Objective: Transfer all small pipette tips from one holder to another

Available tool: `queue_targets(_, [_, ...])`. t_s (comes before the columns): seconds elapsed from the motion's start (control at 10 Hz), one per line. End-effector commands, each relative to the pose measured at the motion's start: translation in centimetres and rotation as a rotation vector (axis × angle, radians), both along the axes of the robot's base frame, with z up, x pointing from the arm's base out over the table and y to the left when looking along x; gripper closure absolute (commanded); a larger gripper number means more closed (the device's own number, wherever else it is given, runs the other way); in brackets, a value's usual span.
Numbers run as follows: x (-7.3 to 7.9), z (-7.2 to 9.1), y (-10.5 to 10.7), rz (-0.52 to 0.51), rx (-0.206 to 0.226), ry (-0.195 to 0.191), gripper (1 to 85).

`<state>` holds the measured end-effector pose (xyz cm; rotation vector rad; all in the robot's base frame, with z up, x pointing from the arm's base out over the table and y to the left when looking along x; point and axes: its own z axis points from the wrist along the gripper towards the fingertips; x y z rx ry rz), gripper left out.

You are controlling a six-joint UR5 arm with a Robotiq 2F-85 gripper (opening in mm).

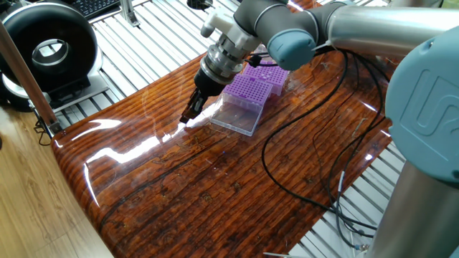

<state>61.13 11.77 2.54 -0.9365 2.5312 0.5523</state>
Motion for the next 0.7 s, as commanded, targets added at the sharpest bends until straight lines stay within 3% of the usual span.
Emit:
queue_targets(0.0, [0.34,-0.14,-0.11,0.057,-0.012,-0.038,58.7])
queue_targets(0.6, [0.56,-0.71,-0.24,0.108,-0.017,-0.067,57.3])
